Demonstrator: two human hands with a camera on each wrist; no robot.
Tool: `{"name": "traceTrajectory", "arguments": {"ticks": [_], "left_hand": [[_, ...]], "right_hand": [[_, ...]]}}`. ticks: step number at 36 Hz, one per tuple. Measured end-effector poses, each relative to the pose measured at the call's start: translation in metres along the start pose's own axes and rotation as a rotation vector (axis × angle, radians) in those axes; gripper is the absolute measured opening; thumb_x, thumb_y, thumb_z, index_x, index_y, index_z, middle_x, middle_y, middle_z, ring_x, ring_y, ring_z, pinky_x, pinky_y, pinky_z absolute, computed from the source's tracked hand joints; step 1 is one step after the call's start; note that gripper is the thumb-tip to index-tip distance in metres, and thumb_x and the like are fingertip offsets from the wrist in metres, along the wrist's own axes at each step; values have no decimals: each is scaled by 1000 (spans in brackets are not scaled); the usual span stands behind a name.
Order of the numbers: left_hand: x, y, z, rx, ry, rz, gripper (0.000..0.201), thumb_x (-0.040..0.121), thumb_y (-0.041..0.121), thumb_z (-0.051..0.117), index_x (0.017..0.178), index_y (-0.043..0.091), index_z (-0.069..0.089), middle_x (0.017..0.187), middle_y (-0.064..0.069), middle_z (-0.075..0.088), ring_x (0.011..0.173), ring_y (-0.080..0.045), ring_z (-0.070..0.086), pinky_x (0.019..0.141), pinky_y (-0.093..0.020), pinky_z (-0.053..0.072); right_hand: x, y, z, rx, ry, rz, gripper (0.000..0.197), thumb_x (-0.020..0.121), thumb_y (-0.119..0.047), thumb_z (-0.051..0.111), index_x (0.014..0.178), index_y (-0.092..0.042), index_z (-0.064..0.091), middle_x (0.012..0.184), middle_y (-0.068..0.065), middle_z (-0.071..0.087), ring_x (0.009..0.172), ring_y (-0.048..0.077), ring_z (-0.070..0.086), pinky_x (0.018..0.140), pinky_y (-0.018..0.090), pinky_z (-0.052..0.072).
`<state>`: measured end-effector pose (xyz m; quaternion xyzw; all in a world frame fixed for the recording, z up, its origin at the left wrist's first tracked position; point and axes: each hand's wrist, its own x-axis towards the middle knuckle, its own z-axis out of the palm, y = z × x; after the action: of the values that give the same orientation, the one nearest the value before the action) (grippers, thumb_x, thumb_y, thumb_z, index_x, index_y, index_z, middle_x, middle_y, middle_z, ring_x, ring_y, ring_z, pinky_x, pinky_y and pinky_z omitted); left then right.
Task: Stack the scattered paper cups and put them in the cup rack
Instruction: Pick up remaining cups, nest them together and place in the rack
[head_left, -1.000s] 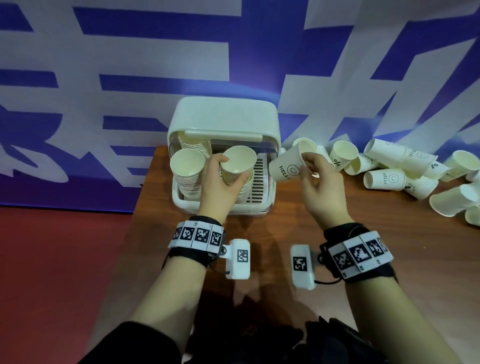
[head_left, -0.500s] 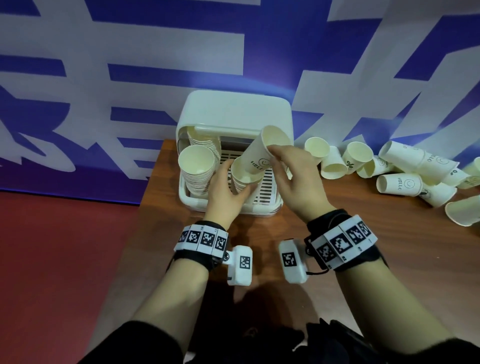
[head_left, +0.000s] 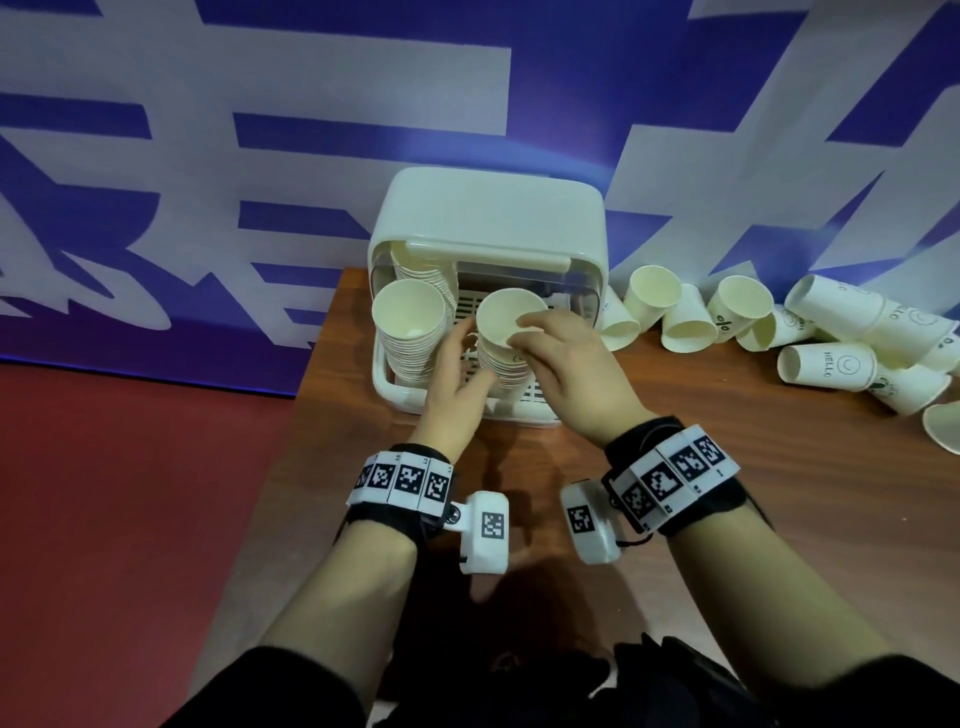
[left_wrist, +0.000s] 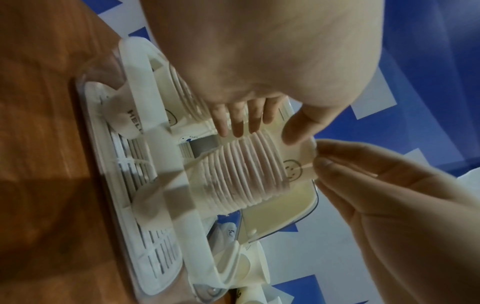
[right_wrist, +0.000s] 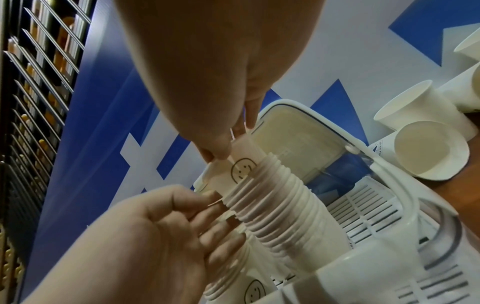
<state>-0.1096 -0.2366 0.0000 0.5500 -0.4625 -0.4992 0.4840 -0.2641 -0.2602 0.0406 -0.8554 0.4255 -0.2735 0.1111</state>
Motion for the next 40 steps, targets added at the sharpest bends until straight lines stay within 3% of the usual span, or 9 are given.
{"name": "traceTrajectory", "arguments": {"ticks": [3, 6, 11, 16, 20, 26, 31, 36, 40], "left_hand": [[5, 1, 1, -52, 45, -16, 48, 89, 33, 52, 136, 32, 44, 136, 3, 51, 122, -13, 51, 86, -18, 47], [8, 6, 1, 38, 83, 43, 36, 101, 25, 43, 136, 20, 45, 135, 2, 50, 123, -9, 46, 78, 1, 39], [12, 6, 2, 131, 94, 68, 35, 102, 22, 42, 137, 18, 44, 136, 1, 49, 128, -11, 42, 106, -22, 33], [12, 5, 2, 186, 87, 74, 39, 102, 21, 42, 141, 17, 41, 143, 1, 44, 130, -6, 37, 104, -16, 27], [11, 4, 3, 208, 61, 80, 38, 102, 19, 40, 140, 17, 42, 140, 1, 46, 124, -1, 38, 94, -4, 29], [10, 8, 3, 241, 45, 42, 40, 103, 22, 37, 142, 16, 39, 144, -2, 43, 130, -7, 37, 101, -16, 26], [6, 15, 5, 278, 64, 6, 41, 103, 23, 37, 143, 14, 37, 145, -4, 41, 133, -12, 36, 106, -22, 26], [-1, 20, 5, 350, 70, 15, 45, 100, 30, 43, 142, 14, 37, 143, -7, 44, 133, -20, 41, 112, -46, 33], [-10, 29, 9, 446, 102, 65, 50, 99, 30, 44, 145, 14, 32, 148, -7, 39, 138, -20, 33, 116, -42, 27]], "right_hand": [[-2, 2, 3, -5, -5, 2, 27, 91, -17, 48, 99, -3, 70, 125, 23, 57, 117, 43, 51, 99, 54, 40], [-3, 5, 6, -2, -24, 75, 28, 91, -20, 50, 110, -5, 66, 140, 22, 46, 130, 40, 41, 108, 52, 29], [-4, 8, 10, 36, -86, 217, 43, 96, -30, 47, 132, -7, 49, 150, 17, 33, 140, 29, 30, 113, 54, 22], [-8, 7, 10, 101, -97, 309, 50, 97, -32, 49, 141, -10, 39, 151, 10, 33, 142, 19, 26, 115, 50, 20], [-9, 5, 8, 123, -105, 355, 52, 97, -34, 49, 142, -12, 37, 152, 4, 32, 141, 17, 28, 114, 46, 21], [-8, 3, 7, 132, -139, 394, 52, 97, -35, 48, 143, -15, 35, 155, 2, 28, 139, 19, 31, 113, 47, 24], [-11, 8, 7, 133, -147, 381, 60, 95, -42, 48, 147, -18, 28, 156, 6, 24, 144, 21, 22, 114, 52, 21], [-19, 11, -2, 123, -131, 374, 60, 94, -51, 42, 146, -23, 29, 155, 6, 26, 144, 23, 22, 112, 53, 25], [-29, 7, -18, 98, -122, 375, 59, 97, -40, 46, 147, -15, 30, 156, 8, 24, 144, 21, 20, 114, 49, 23]]}}
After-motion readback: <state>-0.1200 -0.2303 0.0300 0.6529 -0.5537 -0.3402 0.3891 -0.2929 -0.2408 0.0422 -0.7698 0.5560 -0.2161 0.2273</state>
